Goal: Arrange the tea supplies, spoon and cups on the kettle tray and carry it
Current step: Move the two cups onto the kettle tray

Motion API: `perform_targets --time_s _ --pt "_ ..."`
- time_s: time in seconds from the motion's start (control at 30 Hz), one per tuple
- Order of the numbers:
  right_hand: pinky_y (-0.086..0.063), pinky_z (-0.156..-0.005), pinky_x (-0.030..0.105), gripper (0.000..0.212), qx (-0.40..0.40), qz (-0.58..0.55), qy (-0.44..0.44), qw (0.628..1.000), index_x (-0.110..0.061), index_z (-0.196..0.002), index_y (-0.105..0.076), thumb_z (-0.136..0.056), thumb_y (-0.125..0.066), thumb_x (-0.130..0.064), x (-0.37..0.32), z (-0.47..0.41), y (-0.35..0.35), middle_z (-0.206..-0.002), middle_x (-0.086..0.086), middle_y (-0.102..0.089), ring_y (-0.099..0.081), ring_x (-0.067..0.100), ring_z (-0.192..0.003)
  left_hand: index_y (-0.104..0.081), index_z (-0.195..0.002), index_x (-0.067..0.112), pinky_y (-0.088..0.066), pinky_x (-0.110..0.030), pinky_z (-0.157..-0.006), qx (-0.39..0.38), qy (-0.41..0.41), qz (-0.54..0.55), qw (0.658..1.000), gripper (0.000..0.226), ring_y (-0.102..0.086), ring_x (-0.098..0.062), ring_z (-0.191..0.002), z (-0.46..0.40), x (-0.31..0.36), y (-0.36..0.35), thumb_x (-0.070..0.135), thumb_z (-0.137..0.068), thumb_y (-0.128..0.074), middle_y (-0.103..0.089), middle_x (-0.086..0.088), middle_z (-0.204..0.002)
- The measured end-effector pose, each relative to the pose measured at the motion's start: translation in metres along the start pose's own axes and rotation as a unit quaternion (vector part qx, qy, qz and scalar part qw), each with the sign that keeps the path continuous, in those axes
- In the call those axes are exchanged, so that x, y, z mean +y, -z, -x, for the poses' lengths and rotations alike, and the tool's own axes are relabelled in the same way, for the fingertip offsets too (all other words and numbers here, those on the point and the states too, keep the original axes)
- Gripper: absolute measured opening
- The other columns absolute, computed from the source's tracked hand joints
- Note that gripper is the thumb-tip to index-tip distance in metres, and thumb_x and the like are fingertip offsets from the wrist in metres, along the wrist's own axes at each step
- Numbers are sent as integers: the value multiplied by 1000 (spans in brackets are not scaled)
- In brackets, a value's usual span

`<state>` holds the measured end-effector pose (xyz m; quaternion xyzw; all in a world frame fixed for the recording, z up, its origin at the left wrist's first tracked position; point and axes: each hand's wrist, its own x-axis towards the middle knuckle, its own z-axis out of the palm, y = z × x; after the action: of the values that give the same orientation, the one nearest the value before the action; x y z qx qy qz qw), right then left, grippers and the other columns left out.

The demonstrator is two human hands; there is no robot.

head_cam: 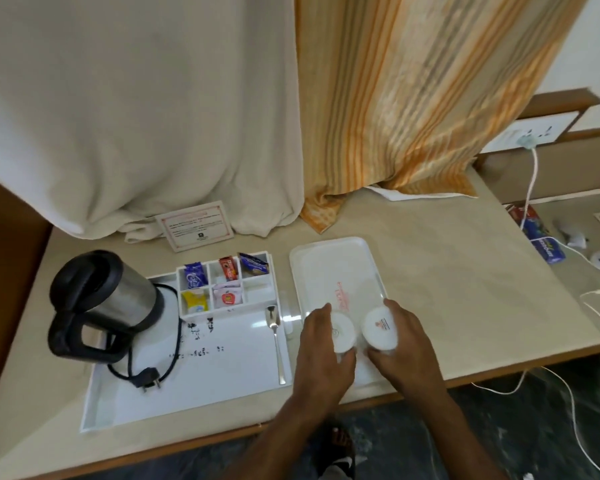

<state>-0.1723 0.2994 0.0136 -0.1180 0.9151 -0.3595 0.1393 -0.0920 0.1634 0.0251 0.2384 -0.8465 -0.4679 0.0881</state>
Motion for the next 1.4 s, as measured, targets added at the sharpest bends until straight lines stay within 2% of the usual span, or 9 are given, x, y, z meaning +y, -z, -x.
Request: perform_targets --time_s 0.17,0.53,0.63,0.8,0.9,0.97,1.07,1.17,1.4 --pt "-35 -101 25 97 14 -40 28 999 -36 -143 -34 -61 -85 -33 -67 14 -27 -139 -4 -48 -45 15 -125 -34 -144 23 -16 5 -97 35 3 1 999 81 -31 5 -123 0 -35 87 34 -76 -75 -38 9 -138" --pt "-40 -107 30 91 -106 -9 59 993 -36 -141 -28 -68 -82 -39 -154 31 -140 -146 -8 -42 -43 13 -132 -38 -143 19 -19 7 -93 43 73 -23 996 80 -33 9 -119 15 -128 180 19 -76 -82 -41 6 -135" --pt "-40 -111 35 87 -107 -21 50 993 -34 -141 -30 -71 -81 -39 -153 32 -144 -149 -6 -40 -42 14 -134 -30 -139 39 -17 5 -95 36 38 -17 998 82 -27 22 -121 16 -129 175 17 -78 -80 -37 17 -133" --pt "-28 -116 37 117 -157 18 63 985 -36 -147 -2 -64 -84 -39 -151 31 -124 -155 -11 -17 -21 13 -142 -15 -148 35 -10 -2 -106 2 18 -29 999 94 -10 16 -137 23 -124 186 34 -78 -78 -16 19 -150" --pt "-25 -111 32 98 -98 4 52 994 -38 -146 -11 -71 -75 -31 -134 21 -102 -150 -15 -23 -25 9 -136 -43 -139 23 -31 -8 -101 91 28 -52 994 67 -43 -2 -127 42 -137 215 26 -79 -72 -43 12 -137" --pt "-36 -107 35 66 -72 -14 -12 997 -30 -139 -33 -84 -68 -22 -128 10 -99 -143 -5 -42 -41 16 -131 -61 -116 14 -50 -33 -88 189 72 -116 972 36 -62 -26 -103 53 -157 238 6 -82 -69 -61 -5 -112" --pt "-47 -76 22 11 -49 4 -53 997 -24 -92 -55 -93 -56 -13 -129 -5 -115 -91 -6 -64 -64 20 -93 -61 -115 0 -51 -52 -85 256 207 -162 930 27 -58 -42 -100 50 -192 265 -3 -89 -57 -61 -23 -108" --pt "-42 -61 19 24 -21 26 -64 997 -26 -73 -48 -93 -60 -20 -131 -14 -131 -70 -8 -57 -59 10 -67 -60 -109 -6 -48 -52 -84 243 260 -129 925 20 -55 -48 -103 28 -212 277 -2 -93 -51 -60 -30 -105" --pt "-56 -70 36 28 -7 90 -51 995 -18 -80 -54 -94 -54 -43 -132 -25 -145 -78 1 -65 -63 16 -71 -45 -66 19 -34 -33 -54 201 282 -112 931 30 -51 -27 -60 -1 -240 280 -2 -84 -57 -52 -2 -63"
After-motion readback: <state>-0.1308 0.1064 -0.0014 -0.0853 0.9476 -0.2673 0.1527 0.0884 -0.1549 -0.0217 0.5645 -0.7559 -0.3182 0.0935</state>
